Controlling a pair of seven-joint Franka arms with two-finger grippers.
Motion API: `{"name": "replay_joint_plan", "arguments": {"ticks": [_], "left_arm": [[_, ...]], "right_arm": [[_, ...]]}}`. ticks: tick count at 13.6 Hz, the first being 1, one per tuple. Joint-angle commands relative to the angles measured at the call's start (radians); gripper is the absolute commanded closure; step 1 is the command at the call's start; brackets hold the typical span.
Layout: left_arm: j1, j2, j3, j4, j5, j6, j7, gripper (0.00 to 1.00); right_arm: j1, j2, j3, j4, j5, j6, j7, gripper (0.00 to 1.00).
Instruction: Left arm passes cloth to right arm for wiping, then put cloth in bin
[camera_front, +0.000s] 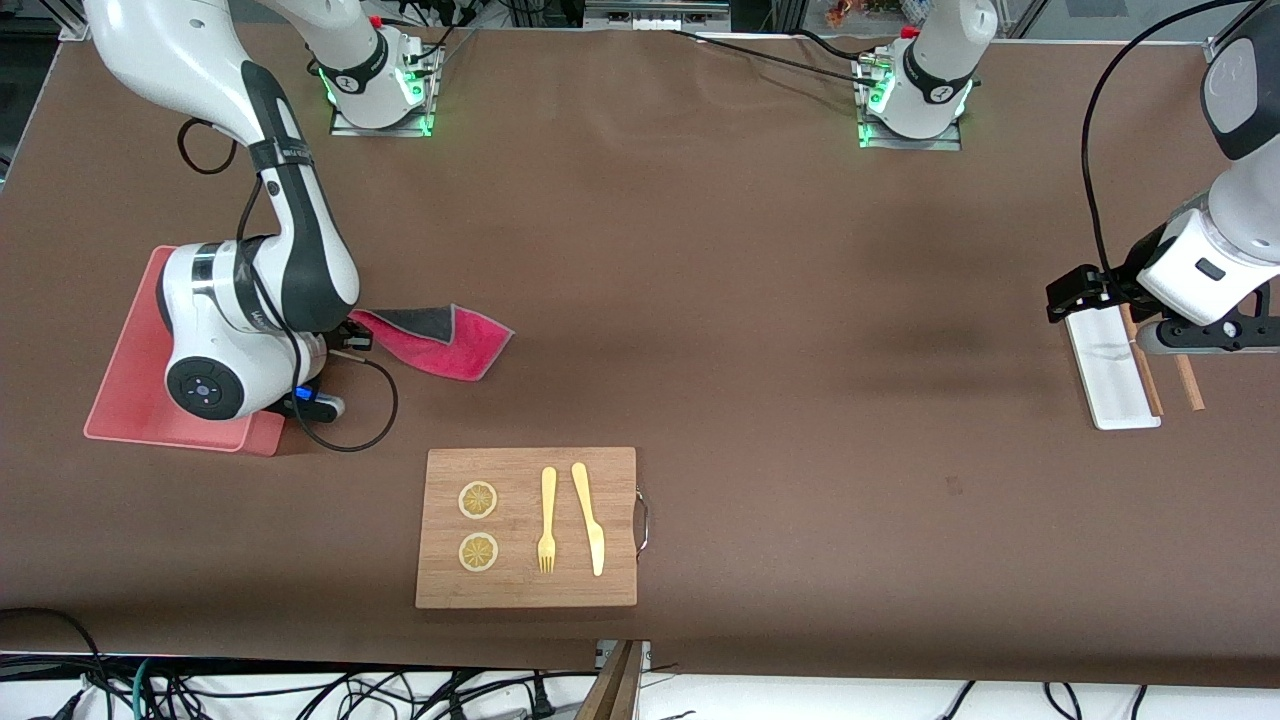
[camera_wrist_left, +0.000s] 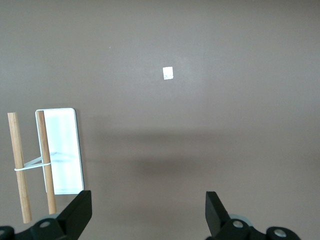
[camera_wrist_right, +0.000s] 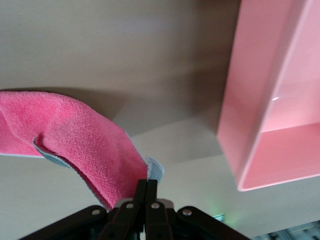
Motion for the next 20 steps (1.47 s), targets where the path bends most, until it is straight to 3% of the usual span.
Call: {"name": "replay_joint_plan", "arguments": {"ticks": [1, 5, 11, 14, 20], "left_arm": [[0.008, -0.019, -0.008, 0.003, -0.006, 0.003, 0.025, 0.0], [0.008, -0.011, -0.007, 0.006, -0.008, 0.005, 0.031, 0.0], [-0.004, 0.013, -0.008, 0.038, -0.008, -0.002, -0.073, 0.0], [-0.006, 0.022, -0.008, 0.04, -0.006, 0.003, -0.08, 0.0], [-0.004, 0.026, -0.031, 0.061, -0.018, -0.002, -0.08, 0.0]], "right_arm": [[0.0, -0.022, 0.003, -0.012, -0.094, 0.011, -0.054, 1.0], [0.0, -0.014, 0.089, -0.012, -0.086, 0.077, 0.057, 1.0], [0.0, 0.007, 0.311, -0.014, -0.072, 0.19, 0.447, 1.0], [0.001, 0.017, 0.384, -0.012, -0.007, 0.261, 0.59, 1.0], [0.001, 0.037, 0.522, -0.012, 0.0, 0.396, 0.837, 1.0]]}}
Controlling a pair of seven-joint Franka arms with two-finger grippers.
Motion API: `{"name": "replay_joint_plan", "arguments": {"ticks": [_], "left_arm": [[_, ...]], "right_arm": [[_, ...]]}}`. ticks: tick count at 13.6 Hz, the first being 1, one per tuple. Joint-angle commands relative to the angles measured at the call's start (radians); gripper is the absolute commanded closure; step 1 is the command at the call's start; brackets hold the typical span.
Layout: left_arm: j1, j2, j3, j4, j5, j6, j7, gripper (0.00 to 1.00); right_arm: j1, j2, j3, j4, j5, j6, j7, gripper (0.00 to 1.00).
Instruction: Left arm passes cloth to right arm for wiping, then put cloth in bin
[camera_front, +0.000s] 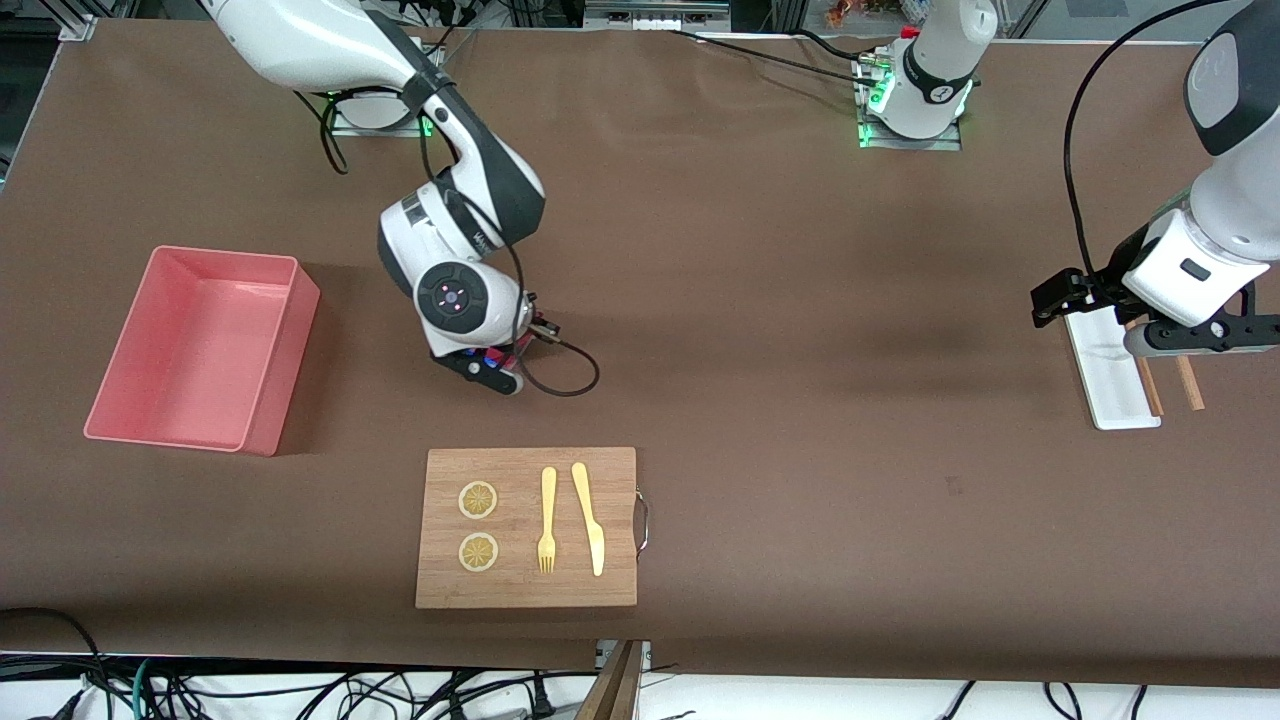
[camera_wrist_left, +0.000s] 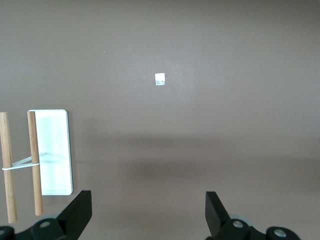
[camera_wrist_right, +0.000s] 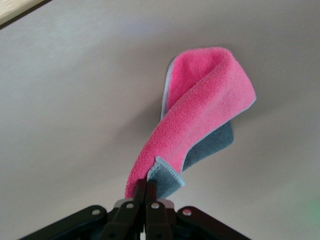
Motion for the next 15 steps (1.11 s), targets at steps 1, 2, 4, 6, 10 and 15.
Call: {"name": "replay_joint_plan", "arguments": {"ticks": [1, 2, 4, 6, 10, 15], "left_arm": [[0.004, 0.019, 0.0, 0.037, -0.013, -0.007, -0.003, 0.0], [0.006, 0.019, 0.0, 0.036, -0.015, -0.009, -0.001, 0.0], [0.007, 0.02, 0.0, 0.037, -0.013, -0.007, 0.0, 0.0], [0.007, 0.02, 0.0, 0.037, -0.013, -0.007, 0.0, 0.0], [0.006, 0.02, 0.0, 0.037, -0.013, -0.009, -0.001, 0.0], [0.004, 0.02, 0.0, 0.039, -0.013, -0.007, -0.003, 0.0]], "right_arm": [[-0.013, -0.002, 0.049, -0.008, 0.029, 0.045, 0.085, 1.0], [-0.013, -0.002, 0.054, -0.008, 0.088, 0.066, 0.096, 1.0], [-0.013, -0.003, 0.06, -0.008, 0.173, 0.114, 0.116, 1.0], [-0.015, -0.002, 0.063, -0.012, 0.178, 0.112, 0.106, 1.0], [-0.041, -0.003, 0.0, -0.039, 0.159, 0.057, -0.051, 1.0], [-0.046, -0.016, -0.149, -0.036, 0.117, -0.079, -0.322, 1.0]]}}
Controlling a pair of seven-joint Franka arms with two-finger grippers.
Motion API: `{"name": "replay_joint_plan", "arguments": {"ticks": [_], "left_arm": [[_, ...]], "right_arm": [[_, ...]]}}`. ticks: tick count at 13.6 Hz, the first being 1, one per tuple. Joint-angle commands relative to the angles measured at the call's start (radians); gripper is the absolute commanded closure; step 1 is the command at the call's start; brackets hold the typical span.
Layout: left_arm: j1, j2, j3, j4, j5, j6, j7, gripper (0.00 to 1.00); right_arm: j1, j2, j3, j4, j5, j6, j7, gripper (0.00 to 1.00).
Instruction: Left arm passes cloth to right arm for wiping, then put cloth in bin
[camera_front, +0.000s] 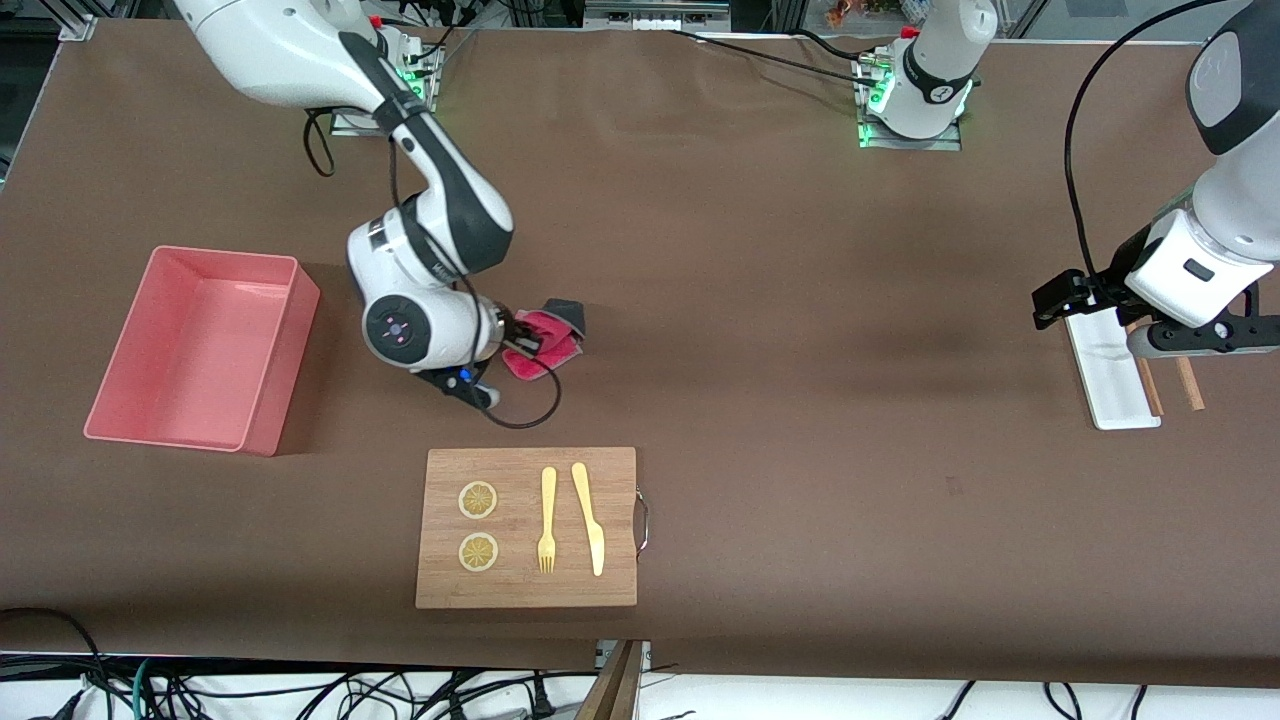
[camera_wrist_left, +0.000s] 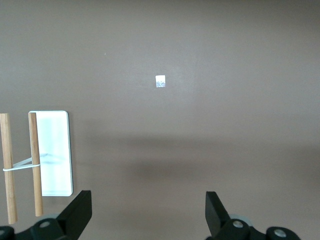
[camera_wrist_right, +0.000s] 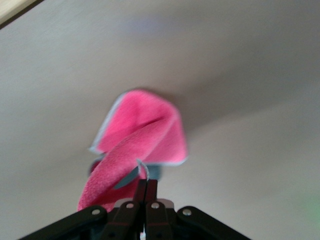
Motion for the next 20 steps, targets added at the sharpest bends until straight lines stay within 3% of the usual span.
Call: {"name": "replay_joint_plan", "arguments": {"ticks": [1, 6, 10, 13, 18, 20], "left_arm": [[0.002, 0.015, -0.002, 0.033, -0.013, -0.009, -0.004, 0.0], [0.001, 0.015, -0.002, 0.036, -0.013, -0.007, -0.004, 0.0], [0.001, 0.015, -0.003, 0.037, -0.015, -0.007, -0.004, 0.0], [0.001, 0.015, -0.003, 0.037, -0.015, -0.009, -0.004, 0.0], [0.001, 0.015, -0.003, 0.037, -0.015, -0.009, -0.004, 0.0], [0.001, 0.015, -0.003, 0.037, -0.016, -0.007, -0.004, 0.0]], "right_arm": [[-0.002, -0.018, -0.054, -0.01, -0.032, -0.052, -0.113, 1.0], [-0.003, -0.019, -0.183, -0.011, -0.039, -0.112, -0.284, 1.0], [-0.008, -0.033, -0.26, -0.011, -0.094, -0.143, -0.436, 1.0], [-0.019, -0.088, -0.263, -0.003, -0.213, -0.155, -0.504, 1.0], [-0.069, -0.176, -0.266, 0.108, -0.215, -0.307, -0.64, 1.0], [-0.086, -0.194, -0.296, 0.173, -0.214, -0.412, -0.714, 1.0]]}}
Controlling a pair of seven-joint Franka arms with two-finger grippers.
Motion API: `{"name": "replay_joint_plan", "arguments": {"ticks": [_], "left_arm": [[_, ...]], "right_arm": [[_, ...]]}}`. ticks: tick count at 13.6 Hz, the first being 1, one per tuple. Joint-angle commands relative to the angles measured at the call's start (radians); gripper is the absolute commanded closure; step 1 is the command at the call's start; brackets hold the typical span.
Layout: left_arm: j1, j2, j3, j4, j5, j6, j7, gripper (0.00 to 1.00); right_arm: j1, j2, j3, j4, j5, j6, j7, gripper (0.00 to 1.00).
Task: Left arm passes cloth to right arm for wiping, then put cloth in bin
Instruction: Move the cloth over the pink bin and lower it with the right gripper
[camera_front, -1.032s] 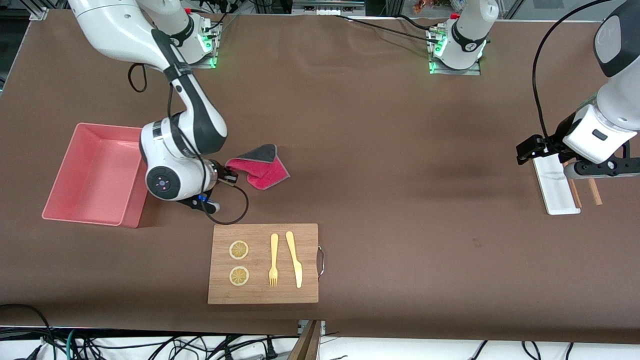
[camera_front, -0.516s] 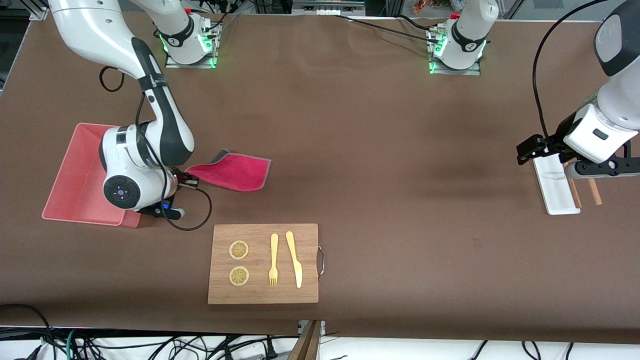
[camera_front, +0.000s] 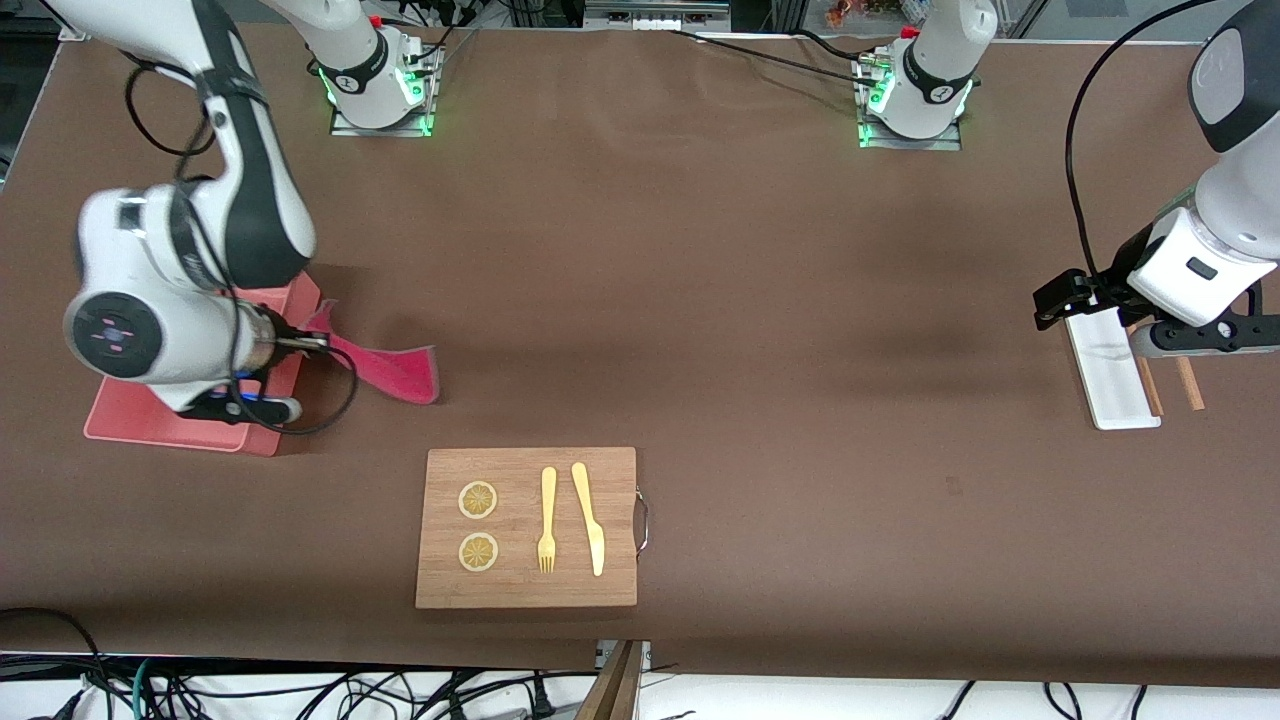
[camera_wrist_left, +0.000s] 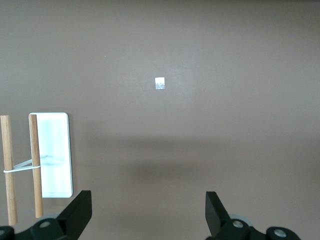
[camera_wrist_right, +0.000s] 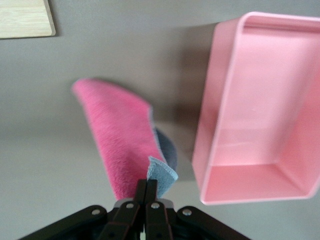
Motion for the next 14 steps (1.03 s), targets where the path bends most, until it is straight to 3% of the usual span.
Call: {"name": "replay_joint_plan", "arguments": {"ticks": [1, 4, 10, 14], "left_arm": [[0.001, 0.014, -0.003, 0.03, -0.015, -0.009, -0.005, 0.0], [0.001, 0.014, -0.003, 0.03, -0.016, -0.009, -0.004, 0.0], [0.0, 0.014, -0.007, 0.031, -0.015, -0.009, -0.005, 0.0], [0.0, 0.014, -0.007, 0.042, -0.016, -0.009, -0.007, 0.0]], "right_arm": [[-0.022, -0.018, -0.037, 0.105, -0.01, -0.147, -0.11, 1.0], [-0.023, -0.022, -0.129, 0.185, -0.01, -0.262, -0.259, 1.0], [-0.032, -0.036, -0.272, 0.18, -0.126, -0.258, -0.564, 1.0], [-0.06, -0.027, -0.289, 0.085, -0.125, -0.154, -0.589, 1.0]]}}
